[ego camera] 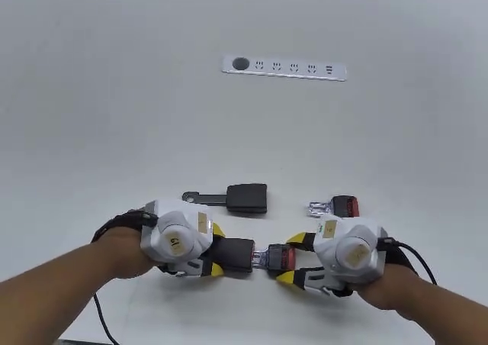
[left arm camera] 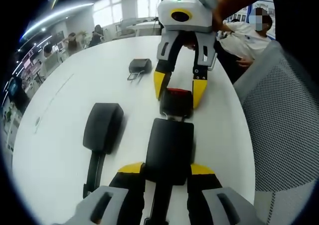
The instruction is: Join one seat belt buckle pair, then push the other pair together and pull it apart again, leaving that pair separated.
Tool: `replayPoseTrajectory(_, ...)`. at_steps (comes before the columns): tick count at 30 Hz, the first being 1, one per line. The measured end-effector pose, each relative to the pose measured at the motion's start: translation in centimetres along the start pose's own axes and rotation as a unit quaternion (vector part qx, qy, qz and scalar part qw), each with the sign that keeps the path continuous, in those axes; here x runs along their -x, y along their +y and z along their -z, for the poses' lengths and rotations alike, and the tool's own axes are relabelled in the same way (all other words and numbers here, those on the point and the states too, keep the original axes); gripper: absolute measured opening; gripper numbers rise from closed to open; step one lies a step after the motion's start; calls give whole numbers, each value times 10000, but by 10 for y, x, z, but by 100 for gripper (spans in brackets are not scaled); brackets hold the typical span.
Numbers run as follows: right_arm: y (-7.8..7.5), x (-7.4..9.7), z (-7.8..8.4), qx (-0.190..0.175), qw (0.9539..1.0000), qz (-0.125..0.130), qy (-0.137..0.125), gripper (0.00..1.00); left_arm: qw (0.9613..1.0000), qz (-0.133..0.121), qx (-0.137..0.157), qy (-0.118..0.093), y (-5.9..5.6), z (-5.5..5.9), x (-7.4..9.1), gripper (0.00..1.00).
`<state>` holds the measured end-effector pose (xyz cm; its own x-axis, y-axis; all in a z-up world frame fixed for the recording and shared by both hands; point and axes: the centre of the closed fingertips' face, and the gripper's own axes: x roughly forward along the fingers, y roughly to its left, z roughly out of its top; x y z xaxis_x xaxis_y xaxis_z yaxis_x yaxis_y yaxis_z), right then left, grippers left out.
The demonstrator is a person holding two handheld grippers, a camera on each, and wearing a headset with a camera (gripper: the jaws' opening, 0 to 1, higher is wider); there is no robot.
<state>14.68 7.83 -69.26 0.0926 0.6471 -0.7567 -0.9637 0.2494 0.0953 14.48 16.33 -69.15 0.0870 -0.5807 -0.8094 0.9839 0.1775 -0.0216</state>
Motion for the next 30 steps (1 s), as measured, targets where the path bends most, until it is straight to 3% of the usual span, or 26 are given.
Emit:
replayPoseTrajectory(11, 3, -7, -12, -20, 10000, 6, -14, 33, 10000, 8, -22, 28, 1, 0, 0, 33)
replayPoseTrajectory(30, 0, -15, -9, 42, 10000, 24, -39, 32, 10000, 55, -67, -14, -4, 4, -1, 33)
